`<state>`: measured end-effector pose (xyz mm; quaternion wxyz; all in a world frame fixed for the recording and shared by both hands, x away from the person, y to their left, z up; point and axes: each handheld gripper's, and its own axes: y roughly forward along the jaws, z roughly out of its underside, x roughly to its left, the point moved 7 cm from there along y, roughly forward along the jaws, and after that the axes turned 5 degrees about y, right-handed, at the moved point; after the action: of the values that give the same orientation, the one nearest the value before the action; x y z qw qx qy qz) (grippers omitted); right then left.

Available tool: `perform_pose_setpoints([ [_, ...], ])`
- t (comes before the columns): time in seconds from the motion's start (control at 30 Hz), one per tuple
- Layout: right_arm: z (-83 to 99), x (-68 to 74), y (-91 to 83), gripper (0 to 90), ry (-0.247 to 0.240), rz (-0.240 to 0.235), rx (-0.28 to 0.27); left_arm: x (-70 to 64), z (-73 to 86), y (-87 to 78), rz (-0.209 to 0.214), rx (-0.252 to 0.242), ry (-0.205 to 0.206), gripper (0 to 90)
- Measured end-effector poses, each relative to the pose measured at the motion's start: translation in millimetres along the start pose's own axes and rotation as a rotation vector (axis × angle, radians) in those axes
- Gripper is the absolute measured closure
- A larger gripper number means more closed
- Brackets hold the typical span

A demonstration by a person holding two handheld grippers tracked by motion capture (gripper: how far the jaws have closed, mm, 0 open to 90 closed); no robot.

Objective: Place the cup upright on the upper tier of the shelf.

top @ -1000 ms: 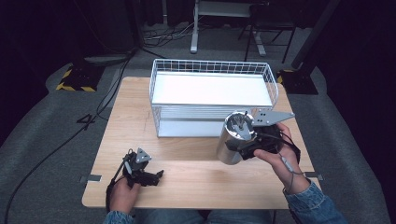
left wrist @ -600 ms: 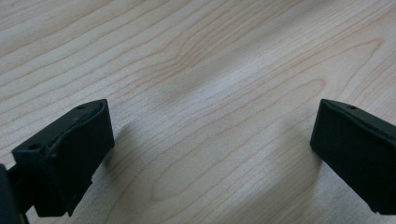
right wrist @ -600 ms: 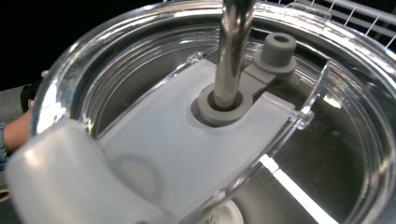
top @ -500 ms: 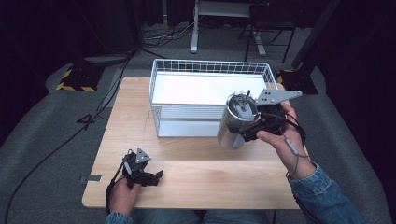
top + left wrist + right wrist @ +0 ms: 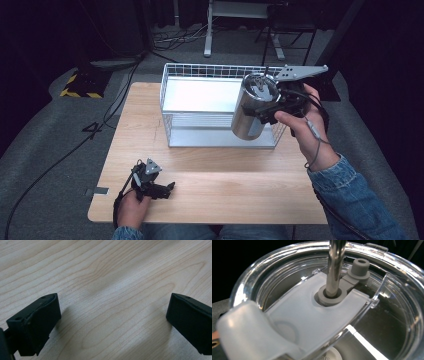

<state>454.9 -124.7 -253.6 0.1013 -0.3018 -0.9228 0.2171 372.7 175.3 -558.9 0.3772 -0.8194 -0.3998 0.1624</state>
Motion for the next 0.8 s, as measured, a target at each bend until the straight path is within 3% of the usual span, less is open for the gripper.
perform_pose_setpoints([
  [0.4,-36.4,-24.7,23.3,3.4,0.024,0.061,-0.036,0.0,-0.2,0.2,0.002,0.0,-0.001,0.0],
  [0.8,-57.0,-48.9,49.5,3.4,0.051,0.128,-0.063,-0.2,-0.2,0.2,0.001,-0.002,-0.004,0.0],
])
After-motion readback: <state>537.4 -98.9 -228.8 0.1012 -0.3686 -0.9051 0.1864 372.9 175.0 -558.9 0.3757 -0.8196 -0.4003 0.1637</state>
